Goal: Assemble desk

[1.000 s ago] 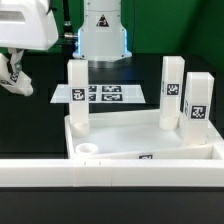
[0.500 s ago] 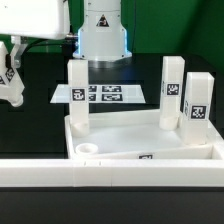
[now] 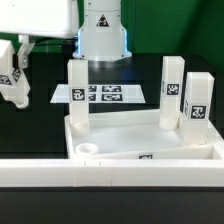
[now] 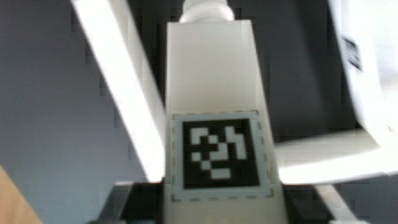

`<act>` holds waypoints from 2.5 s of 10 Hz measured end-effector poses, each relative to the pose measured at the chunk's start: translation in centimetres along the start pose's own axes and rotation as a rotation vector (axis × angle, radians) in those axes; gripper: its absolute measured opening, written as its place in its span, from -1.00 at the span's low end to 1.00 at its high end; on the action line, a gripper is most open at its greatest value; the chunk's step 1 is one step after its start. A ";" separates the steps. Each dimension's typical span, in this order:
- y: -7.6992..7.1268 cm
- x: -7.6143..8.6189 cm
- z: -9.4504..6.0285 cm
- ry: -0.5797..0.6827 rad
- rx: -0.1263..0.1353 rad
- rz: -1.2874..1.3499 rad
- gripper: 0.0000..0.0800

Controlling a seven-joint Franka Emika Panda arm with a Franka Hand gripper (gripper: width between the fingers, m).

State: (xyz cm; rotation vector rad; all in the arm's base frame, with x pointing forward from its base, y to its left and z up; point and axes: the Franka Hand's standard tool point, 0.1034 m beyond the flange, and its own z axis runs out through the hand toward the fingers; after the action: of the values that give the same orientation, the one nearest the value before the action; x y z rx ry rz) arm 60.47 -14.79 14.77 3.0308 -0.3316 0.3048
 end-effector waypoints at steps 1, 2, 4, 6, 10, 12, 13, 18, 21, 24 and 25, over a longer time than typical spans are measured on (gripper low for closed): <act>-0.5 0.9 -0.1 0.023 -0.001 -0.009 -0.27; -0.2 0.7 0.1 0.038 -0.008 -0.007 -0.27; 0.0 1.0 0.1 0.071 -0.019 -0.007 -0.27; -0.2 1.3 0.0 0.243 -0.065 -0.034 -0.27; -3.8 1.6 0.0 0.308 -0.049 -0.080 -0.27; -3.8 1.6 0.1 0.306 -0.049 -0.080 -0.27; -3.8 1.5 0.1 0.306 -0.050 -0.083 -0.27; -5.2 2.0 -0.9 0.335 0.004 -0.122 -0.27; -5.5 2.0 -1.3 0.312 0.024 -0.114 -0.27; -4.6 1.1 -0.6 0.306 0.023 -0.109 -0.27; -5.7 0.7 -0.1 0.303 0.040 -0.108 -0.27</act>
Offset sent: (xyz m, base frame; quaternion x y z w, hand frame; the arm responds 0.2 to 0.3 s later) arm 0.0000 0.0000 0.0000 0.0000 0.0650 0.0000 0.9979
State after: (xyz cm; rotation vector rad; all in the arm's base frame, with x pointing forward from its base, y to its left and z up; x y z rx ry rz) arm 62.41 -9.38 14.73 2.9622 -0.1400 0.7581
